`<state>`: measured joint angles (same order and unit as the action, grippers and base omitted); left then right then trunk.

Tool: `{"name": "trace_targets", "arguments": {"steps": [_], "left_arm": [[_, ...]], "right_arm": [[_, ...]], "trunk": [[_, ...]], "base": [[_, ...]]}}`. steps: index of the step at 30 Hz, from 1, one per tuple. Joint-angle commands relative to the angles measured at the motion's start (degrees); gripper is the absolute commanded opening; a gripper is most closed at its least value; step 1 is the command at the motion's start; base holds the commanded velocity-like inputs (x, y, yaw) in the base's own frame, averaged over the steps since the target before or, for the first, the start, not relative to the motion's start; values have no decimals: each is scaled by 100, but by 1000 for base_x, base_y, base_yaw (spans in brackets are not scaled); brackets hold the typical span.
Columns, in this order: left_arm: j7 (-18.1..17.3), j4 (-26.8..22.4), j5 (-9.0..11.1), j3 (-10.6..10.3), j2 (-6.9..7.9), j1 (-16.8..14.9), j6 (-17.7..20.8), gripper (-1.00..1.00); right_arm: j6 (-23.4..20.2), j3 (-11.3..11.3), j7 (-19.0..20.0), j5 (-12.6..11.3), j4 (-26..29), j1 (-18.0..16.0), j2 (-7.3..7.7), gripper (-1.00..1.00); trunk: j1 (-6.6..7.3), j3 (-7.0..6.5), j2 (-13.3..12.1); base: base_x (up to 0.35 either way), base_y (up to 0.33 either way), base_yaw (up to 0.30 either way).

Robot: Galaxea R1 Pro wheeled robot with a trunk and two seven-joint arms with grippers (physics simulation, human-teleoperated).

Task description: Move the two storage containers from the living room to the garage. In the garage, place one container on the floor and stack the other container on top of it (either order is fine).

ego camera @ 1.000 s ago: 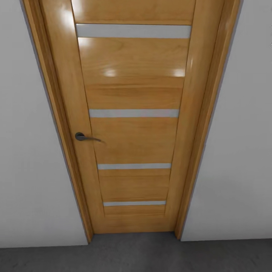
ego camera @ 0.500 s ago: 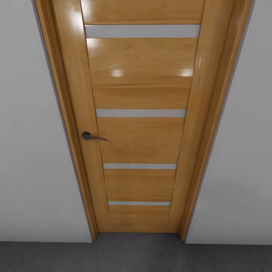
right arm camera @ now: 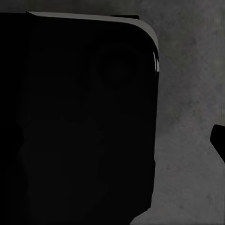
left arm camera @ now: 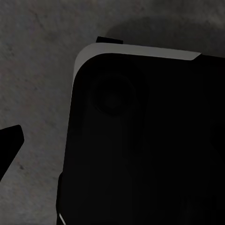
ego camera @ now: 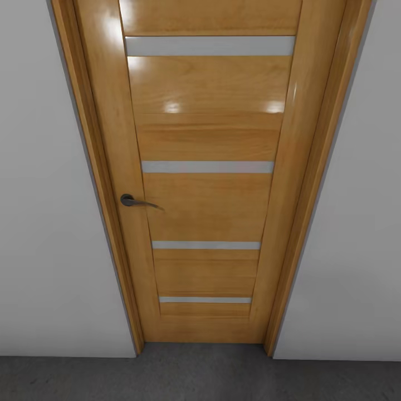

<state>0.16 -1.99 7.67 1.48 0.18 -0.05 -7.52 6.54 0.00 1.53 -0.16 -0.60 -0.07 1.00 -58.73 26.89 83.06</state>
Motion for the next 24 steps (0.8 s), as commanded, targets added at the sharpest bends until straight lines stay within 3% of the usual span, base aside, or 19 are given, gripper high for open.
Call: {"name": "trace_targets", "arguments": {"steps": [1, 5, 6, 9, 11, 16, 24], "left_arm": [[2, -1, 32, 8, -1, -1, -13, 100], [2, 3, 135, 9, 23, -2, -14, 100], [2, 6, 205, 10, 34, -2, -13, 100], [2, 6, 203, 10, 34, 2, -15, 100], [2, 4, 202, 10, 34, 2, -22, 100], [2, 0, 199, 6, 34, -3, -29, 100], [-6, -3, 196, 2, 42, -3, -30, 100]], "right_arm": [[2, -13, -9, -14, -6, -2, -9, 100], [33, 4, -27, 34, 10, -2, -10, 100], [-354, -15, -34, 58, 1637, -2, -51, 100], [-877, -17, -53, 59, 2959, -106, -65, 100], [-1069, -17, -55, 56, 3290, -250, -71, 100], [-1725, -13, -46, 31, 3657, -1033, -181, 100], [-2847, 5, -112, 58, 3769, -2644, -775, 100]], "trunk": [[0, 4, 2], [0, 4, 2], [0, 4, 2], [0, 4, 2], [0, 4, 2], [0, 4, 2], [0, 4, 2]], "base": [[0, 0, 0], [0, 0, 0], [0, 0, 0], [0, 0, 0], [0, 0, 0], [0, 0, 0], [0, 0, 0]]}}
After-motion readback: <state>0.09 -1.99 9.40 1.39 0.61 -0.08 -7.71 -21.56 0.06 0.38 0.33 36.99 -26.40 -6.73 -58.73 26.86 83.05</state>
